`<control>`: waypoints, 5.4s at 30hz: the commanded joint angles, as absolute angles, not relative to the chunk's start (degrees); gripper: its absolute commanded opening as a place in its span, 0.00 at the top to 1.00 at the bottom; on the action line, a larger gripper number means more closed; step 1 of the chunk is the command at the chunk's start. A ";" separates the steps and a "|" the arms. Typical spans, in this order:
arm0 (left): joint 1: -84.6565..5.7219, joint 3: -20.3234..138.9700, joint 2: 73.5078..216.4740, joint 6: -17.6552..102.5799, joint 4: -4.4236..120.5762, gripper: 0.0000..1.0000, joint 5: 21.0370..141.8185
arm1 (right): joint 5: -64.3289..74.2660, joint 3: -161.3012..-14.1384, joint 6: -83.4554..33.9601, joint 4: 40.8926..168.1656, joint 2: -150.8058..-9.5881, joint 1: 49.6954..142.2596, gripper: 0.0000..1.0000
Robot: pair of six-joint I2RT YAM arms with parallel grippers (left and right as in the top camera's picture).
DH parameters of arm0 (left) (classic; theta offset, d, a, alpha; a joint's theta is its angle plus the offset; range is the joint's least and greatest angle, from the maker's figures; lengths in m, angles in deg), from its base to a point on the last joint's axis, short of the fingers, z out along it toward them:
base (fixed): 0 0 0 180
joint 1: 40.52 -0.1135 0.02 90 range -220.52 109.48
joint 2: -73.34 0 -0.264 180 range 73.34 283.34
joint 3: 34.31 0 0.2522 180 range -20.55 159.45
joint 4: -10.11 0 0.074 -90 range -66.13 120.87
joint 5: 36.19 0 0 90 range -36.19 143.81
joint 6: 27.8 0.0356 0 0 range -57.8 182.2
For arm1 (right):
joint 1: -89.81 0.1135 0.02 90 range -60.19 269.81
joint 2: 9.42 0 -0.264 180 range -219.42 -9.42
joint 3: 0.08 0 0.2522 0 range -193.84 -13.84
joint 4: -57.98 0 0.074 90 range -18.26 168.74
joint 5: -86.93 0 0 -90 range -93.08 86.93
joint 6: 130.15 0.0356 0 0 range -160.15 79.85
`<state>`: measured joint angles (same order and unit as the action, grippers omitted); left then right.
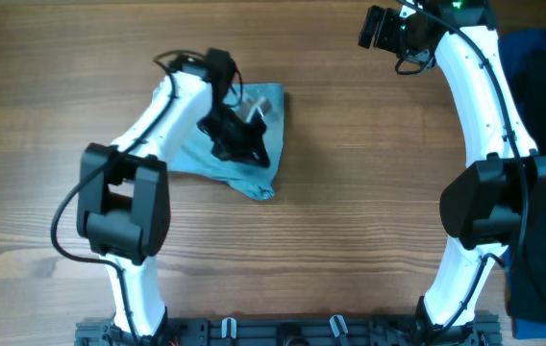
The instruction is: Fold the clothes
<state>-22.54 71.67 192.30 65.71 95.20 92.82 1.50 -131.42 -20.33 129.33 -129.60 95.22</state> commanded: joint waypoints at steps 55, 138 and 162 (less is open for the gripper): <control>-34.71 61.49 177.90 41.75 83.77 0.96 60.73 | 0.54 -131.47 -20.64 129.19 -129.58 95.09 0.00; -42.14 69.79 183.51 53.97 71.27 0.96 63.35 | 0.54 -131.47 -20.64 129.19 -129.58 95.09 0.00; -76.61 69.66 190.38 32.81 60.78 0.96 63.40 | 0.52 -131.47 -20.64 129.19 -129.58 95.09 0.00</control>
<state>-74.43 68.96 186.51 37.21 59.05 61.71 1.35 -131.42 -20.33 129.33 -129.60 95.22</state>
